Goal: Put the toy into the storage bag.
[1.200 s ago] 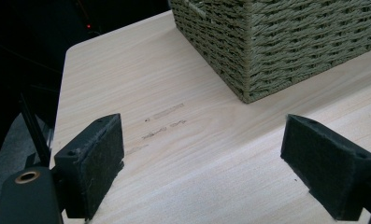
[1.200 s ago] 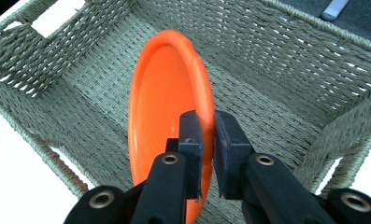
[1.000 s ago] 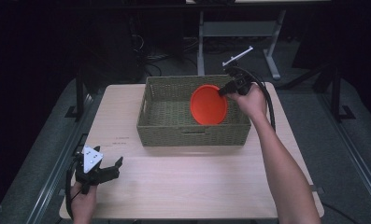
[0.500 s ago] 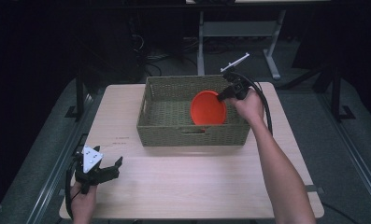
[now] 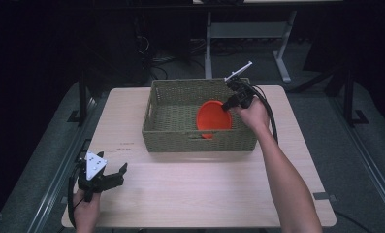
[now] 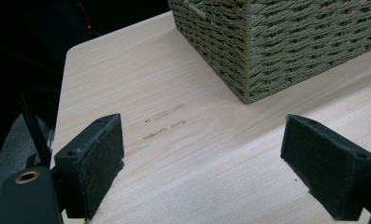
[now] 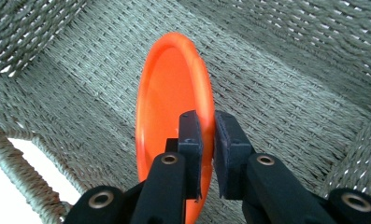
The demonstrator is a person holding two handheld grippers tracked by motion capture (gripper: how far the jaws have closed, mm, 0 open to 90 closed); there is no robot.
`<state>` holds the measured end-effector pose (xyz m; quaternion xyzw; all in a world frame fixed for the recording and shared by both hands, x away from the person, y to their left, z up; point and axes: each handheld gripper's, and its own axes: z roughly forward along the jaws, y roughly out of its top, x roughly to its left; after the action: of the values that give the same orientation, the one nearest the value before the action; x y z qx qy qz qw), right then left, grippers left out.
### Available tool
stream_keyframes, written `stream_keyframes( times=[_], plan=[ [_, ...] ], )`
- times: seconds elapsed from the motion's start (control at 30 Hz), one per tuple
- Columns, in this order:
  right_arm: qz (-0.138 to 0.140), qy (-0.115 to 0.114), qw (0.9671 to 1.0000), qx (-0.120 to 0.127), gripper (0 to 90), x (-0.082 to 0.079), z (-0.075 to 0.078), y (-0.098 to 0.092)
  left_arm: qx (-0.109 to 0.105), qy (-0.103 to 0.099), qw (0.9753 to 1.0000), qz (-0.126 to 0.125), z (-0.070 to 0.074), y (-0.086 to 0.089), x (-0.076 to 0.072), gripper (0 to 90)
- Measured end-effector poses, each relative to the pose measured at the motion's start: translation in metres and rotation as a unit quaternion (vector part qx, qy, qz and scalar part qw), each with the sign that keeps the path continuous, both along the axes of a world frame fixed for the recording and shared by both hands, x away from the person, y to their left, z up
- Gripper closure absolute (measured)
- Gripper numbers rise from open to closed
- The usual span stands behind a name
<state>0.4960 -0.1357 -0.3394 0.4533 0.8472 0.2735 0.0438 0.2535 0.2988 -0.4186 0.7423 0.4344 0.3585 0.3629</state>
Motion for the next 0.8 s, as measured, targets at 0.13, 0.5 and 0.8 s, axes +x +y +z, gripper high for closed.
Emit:
stream_keyframes(
  times=[0.13,0.5,0.8],
  plan=[
    [0.000,0.002,1.0000,0.000,81.4,0.0009,-0.0024,0.0008,-0.003,0.000,1.0000,0.002,-0.0001,-0.0001,0.0001,12.9],
    [0.002,0.014,0.9998,0.013,74.1,0.0012,-0.0012,-0.0006,0.003,0.002,1.0000,0.000,0.0006,-0.0021,0.0016,12.9],
    [-0.008,0.014,0.9998,0.009,68.6,0.0010,0.0009,-0.0082,0.000,0.004,1.0000,0.001,-0.0001,-0.0012,0.0019,12.8]
  ],
)
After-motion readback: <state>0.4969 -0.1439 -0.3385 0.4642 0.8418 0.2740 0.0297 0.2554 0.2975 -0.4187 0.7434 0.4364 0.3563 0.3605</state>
